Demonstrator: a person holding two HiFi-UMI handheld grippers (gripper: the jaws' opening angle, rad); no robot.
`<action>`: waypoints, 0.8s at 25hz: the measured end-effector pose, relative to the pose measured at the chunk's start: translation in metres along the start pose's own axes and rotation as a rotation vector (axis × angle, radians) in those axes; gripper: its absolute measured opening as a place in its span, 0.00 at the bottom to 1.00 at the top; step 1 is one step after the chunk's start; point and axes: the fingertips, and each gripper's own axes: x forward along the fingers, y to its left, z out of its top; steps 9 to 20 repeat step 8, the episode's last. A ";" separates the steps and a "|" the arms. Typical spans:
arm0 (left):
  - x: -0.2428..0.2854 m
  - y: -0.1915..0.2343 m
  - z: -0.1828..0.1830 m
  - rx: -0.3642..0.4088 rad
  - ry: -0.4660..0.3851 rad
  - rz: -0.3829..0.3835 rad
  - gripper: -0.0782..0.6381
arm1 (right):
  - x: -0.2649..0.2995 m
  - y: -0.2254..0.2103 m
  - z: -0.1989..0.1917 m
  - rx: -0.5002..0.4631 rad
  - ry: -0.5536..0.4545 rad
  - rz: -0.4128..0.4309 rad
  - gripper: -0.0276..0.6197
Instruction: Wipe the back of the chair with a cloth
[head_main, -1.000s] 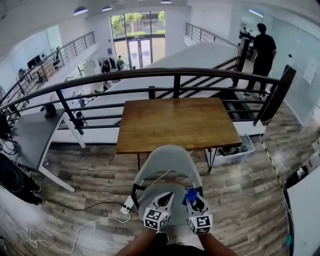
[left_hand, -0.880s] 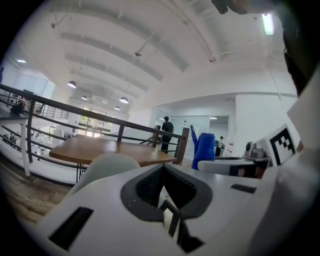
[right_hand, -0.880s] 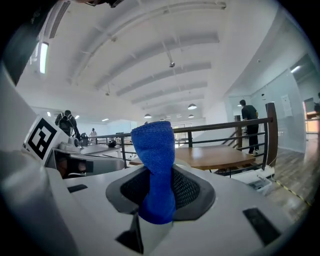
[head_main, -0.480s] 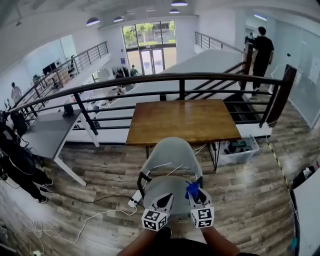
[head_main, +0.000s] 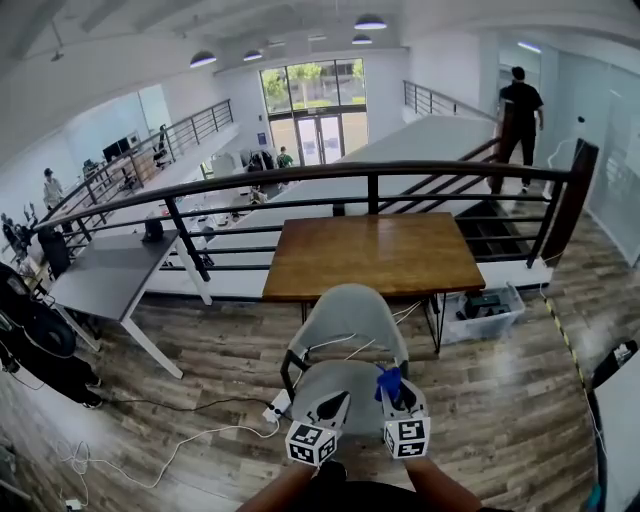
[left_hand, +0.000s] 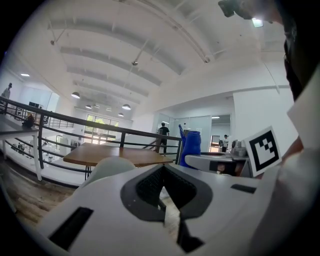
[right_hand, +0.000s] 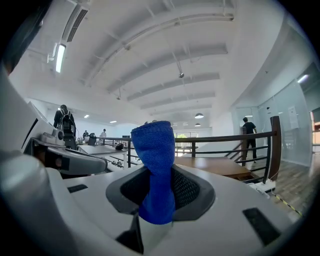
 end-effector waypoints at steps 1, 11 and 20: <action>0.000 -0.001 -0.001 -0.002 -0.001 0.006 0.11 | -0.002 -0.002 -0.001 -0.001 0.000 -0.001 0.22; 0.012 -0.006 0.003 -0.001 -0.003 0.021 0.11 | -0.008 -0.012 -0.002 -0.008 0.002 0.015 0.22; 0.012 -0.006 0.003 -0.001 -0.003 0.021 0.11 | -0.008 -0.012 -0.002 -0.008 0.002 0.015 0.22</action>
